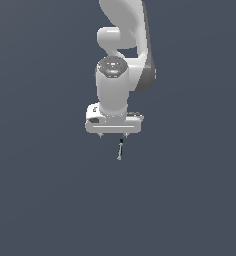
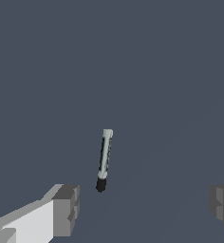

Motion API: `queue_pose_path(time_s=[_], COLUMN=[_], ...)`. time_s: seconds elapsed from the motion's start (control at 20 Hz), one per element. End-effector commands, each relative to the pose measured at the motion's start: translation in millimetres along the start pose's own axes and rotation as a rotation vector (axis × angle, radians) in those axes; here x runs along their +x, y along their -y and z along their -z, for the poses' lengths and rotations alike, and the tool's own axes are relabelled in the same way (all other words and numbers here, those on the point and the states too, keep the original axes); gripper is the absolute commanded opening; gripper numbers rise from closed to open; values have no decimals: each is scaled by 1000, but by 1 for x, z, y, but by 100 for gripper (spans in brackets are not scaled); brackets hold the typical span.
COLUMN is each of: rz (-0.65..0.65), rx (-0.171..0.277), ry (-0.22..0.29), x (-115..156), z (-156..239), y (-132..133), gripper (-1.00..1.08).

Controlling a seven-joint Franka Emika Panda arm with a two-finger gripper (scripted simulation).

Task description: Pick up the object and move it to a goal position.

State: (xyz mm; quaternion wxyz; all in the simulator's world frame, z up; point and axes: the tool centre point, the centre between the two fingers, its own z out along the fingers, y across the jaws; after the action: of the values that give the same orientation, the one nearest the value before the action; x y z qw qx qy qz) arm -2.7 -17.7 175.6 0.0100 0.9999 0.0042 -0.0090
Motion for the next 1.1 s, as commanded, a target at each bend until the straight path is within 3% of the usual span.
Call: queue_pose_path(time_s=[0.0,0.5,1.05], rz=[0,-18,-48], rx=[0,15,15], ry=[0,31,18], x=[0,-9,-11], z=[0,-4,-34], y=[0,-17,-3], gripper=[100,100,100])
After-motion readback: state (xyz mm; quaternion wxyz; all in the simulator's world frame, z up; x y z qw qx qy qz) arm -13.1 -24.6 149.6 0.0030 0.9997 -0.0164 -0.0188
